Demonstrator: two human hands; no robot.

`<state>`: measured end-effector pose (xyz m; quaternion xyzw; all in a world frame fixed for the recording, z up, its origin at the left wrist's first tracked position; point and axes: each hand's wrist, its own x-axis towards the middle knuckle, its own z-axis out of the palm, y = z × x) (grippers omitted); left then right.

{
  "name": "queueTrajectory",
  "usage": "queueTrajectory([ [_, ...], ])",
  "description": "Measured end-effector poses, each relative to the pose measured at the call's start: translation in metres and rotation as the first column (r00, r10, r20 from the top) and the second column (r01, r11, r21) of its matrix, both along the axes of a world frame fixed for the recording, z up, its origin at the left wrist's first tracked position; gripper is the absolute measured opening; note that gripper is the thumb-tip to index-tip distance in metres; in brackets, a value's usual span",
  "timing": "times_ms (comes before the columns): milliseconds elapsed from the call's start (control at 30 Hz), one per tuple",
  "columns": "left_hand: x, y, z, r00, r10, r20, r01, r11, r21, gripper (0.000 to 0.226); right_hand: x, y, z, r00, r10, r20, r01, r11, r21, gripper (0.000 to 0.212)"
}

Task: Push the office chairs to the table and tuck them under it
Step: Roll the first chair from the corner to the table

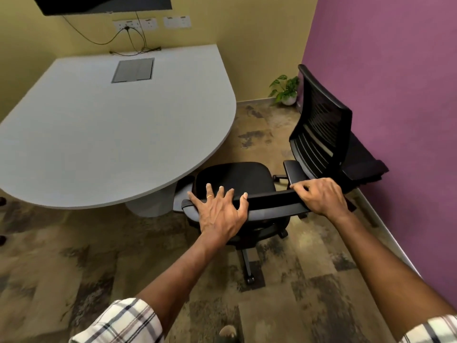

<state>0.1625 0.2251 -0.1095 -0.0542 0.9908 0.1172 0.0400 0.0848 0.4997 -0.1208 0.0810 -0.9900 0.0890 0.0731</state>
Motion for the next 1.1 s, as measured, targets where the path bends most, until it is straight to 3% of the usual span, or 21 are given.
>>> queueTrajectory([
  [300, -0.069, -0.005, -0.007, 0.984, 0.176, 0.016, -0.176, 0.984, -0.024, 0.084, -0.111, -0.02, -0.005, 0.983, 0.181, -0.039, -0.18, 0.983, 0.035, 0.054],
  [500, -0.119, 0.014, -0.003, 0.938, 0.345, 0.001, -0.345, 0.938, -0.017, 0.08, -0.19, -0.026, 0.008, 0.94, 0.34, -0.026, -0.341, 0.939, -0.042, 0.048],
  [867, -0.179, 0.035, 0.0, 0.865, 0.501, -0.012, -0.501, 0.865, -0.035, 0.087, -0.285, -0.032, 0.007, 0.877, 0.48, -0.002, -0.476, 0.87, -0.129, 0.05],
  [1100, -0.253, 0.064, -0.002, 0.828, 0.558, -0.043, -0.56, 0.828, -0.026, 0.097, -0.399, -0.031, -0.003, 0.854, 0.519, 0.036, -0.513, 0.852, -0.102, 0.047],
])
